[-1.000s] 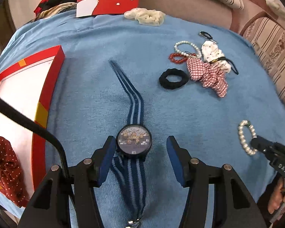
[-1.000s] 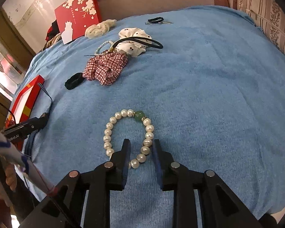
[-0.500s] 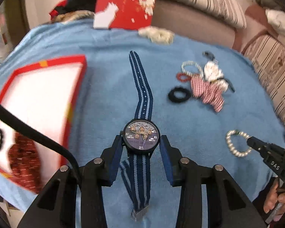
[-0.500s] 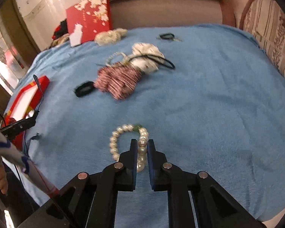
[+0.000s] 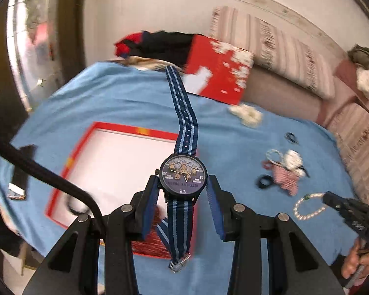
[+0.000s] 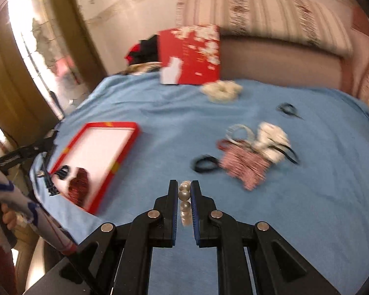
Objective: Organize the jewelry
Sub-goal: 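Carry the watch and pearl bracelet over the tray and lower them inside, then open both grippers to release the items and withdraw from the tray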
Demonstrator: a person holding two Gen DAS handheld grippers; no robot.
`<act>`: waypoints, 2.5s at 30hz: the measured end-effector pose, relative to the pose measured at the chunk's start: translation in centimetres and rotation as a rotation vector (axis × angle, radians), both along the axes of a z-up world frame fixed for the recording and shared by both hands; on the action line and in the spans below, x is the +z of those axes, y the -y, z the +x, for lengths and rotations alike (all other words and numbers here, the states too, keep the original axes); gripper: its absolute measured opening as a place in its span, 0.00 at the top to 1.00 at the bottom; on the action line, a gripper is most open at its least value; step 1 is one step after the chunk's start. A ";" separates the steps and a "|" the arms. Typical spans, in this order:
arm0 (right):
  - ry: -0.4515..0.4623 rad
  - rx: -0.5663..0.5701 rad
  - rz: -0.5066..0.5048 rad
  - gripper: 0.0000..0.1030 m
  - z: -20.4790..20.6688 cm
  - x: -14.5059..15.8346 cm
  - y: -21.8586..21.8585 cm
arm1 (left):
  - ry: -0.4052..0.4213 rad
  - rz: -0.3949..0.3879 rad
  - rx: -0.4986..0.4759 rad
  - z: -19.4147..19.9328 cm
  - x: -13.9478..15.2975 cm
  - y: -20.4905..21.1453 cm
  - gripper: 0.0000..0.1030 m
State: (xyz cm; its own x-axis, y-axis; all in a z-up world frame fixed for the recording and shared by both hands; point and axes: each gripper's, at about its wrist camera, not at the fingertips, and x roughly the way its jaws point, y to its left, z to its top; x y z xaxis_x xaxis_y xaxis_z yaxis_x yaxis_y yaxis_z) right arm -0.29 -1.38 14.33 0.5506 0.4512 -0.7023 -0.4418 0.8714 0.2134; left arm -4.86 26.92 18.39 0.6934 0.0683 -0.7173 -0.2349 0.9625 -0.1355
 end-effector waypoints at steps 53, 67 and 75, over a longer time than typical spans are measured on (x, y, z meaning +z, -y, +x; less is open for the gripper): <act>0.022 0.236 -0.267 0.57 10.3 -5.3 -24.3 | -0.127 -0.079 0.271 9.3 -7.9 -16.2 0.56; 0.019 0.056 -0.262 0.52 0.8 -5.4 -5.5 | -0.086 -0.141 0.131 -1.2 -4.0 -0.7 0.40; -0.047 -0.128 -0.203 0.52 -2.4 -7.5 4.8 | -0.177 -0.166 0.128 -2.7 -8.8 8.1 0.40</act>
